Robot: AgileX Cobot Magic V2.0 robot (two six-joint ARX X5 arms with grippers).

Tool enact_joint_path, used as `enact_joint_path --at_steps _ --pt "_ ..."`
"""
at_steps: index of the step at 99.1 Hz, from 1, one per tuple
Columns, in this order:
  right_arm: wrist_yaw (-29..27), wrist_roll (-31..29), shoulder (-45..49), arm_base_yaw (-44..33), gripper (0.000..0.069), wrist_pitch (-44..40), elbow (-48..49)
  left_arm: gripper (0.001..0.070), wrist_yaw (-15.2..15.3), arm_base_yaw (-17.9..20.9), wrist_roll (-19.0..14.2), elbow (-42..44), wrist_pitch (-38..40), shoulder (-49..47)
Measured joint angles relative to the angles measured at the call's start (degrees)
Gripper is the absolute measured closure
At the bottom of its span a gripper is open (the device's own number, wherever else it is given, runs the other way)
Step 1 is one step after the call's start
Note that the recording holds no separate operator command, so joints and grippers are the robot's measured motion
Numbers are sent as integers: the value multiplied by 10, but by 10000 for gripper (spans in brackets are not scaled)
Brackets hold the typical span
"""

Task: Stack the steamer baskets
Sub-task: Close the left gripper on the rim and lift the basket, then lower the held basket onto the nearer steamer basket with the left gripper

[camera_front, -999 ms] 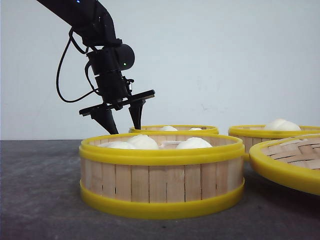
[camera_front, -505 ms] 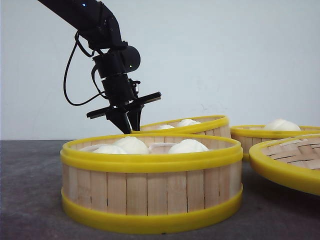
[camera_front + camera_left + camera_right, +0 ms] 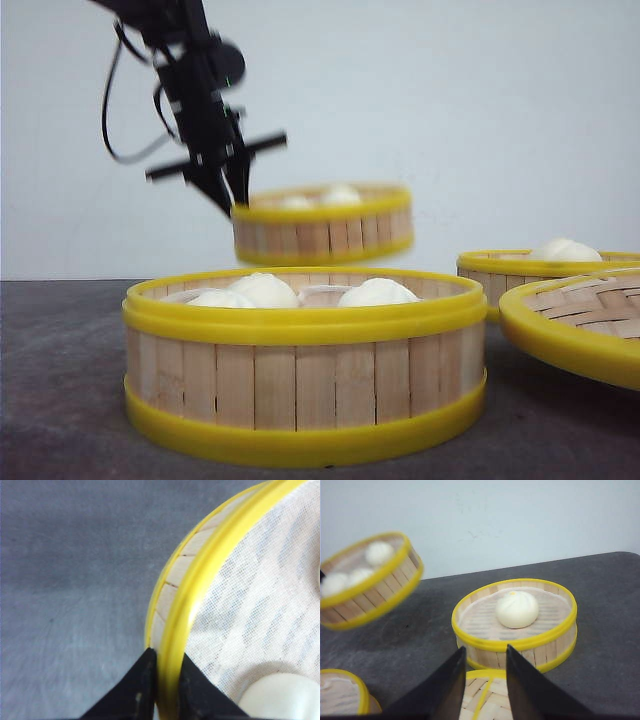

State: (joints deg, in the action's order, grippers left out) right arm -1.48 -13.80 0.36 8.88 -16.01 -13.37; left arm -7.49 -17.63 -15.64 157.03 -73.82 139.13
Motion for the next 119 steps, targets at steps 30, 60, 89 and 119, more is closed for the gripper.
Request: enact_joint_path --at_steps 30,60,89,119 --pt "0 -13 0 0 544 0 0 686 -18 -6 59 54 -83 -3" --pt "15 -30 0 0 544 -1 0 686 5 -31 88 -49 -83 -109" --pt "15 -31 0 0 544 -10 0 687 42 -44 103 -351 -83 -267" --pt "25 -32 0 0 544 -13 0 687 25 -115 104 -518 -18 -332"
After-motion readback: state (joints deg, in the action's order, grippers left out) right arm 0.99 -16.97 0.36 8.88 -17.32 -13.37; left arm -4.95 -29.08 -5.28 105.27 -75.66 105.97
